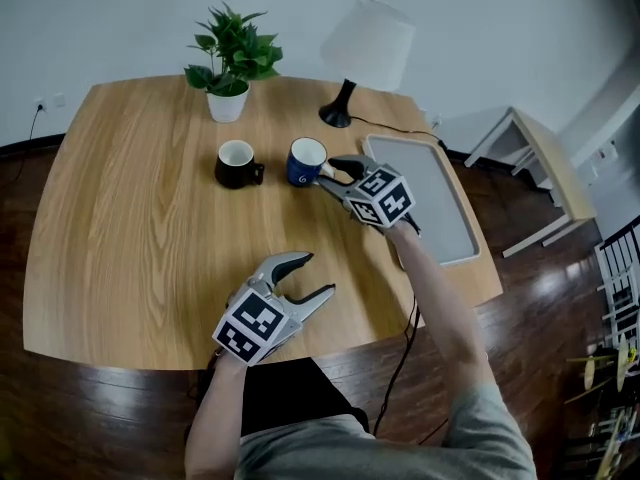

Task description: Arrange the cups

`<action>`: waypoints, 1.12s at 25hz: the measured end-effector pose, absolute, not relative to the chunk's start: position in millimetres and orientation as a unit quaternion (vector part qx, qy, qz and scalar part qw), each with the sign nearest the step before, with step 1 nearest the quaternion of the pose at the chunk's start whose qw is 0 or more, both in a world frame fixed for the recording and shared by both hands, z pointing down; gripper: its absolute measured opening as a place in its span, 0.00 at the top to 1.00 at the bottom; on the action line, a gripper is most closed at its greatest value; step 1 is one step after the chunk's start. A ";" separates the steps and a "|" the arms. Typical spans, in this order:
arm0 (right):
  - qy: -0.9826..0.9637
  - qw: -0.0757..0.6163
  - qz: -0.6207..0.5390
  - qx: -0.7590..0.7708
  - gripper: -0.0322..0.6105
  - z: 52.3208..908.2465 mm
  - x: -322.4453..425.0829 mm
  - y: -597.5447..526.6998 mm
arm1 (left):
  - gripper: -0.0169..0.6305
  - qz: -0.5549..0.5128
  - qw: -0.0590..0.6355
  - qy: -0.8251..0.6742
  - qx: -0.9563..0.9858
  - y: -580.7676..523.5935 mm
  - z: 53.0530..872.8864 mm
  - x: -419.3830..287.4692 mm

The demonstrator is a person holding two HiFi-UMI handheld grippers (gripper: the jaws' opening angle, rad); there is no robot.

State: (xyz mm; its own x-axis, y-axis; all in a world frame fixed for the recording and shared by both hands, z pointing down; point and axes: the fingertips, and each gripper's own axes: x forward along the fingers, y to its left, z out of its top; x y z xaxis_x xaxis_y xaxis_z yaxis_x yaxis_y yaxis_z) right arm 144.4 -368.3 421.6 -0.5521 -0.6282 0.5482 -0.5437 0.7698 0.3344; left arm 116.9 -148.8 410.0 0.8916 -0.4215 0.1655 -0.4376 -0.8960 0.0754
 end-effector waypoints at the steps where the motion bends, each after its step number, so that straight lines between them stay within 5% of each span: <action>1: -0.878 0.342 -0.063 0.328 0.70 422.9 143.7 -369.0 | 0.57 0.072 0.055 -0.222 0.971 -149.0 410.0 117.3; 6: -0.884 0.342 -0.034 0.317 0.81 423.0 141.1 -365.9 | 0.59 0.077 0.055 -0.226 0.969 -150.3 414.0 115.1; 15: -0.903 0.223 0.068 0.361 0.82 403.1 165.2 -359.9 | 0.60 0.078 0.056 -0.228 0.969 -151.2 414.7 114.6; 20: -0.883 0.169 0.050 0.435 0.82 350.0 245.1 -372.5 | 0.61 0.078 0.056 -0.228 0.969 -152.1 412.1 117.6; 28: -0.800 0.221 0.057 0.555 0.82 370.7 396.2 -394.3 | 0.61 0.078 0.056 -0.228 0.969 -152.3 411.0 116.6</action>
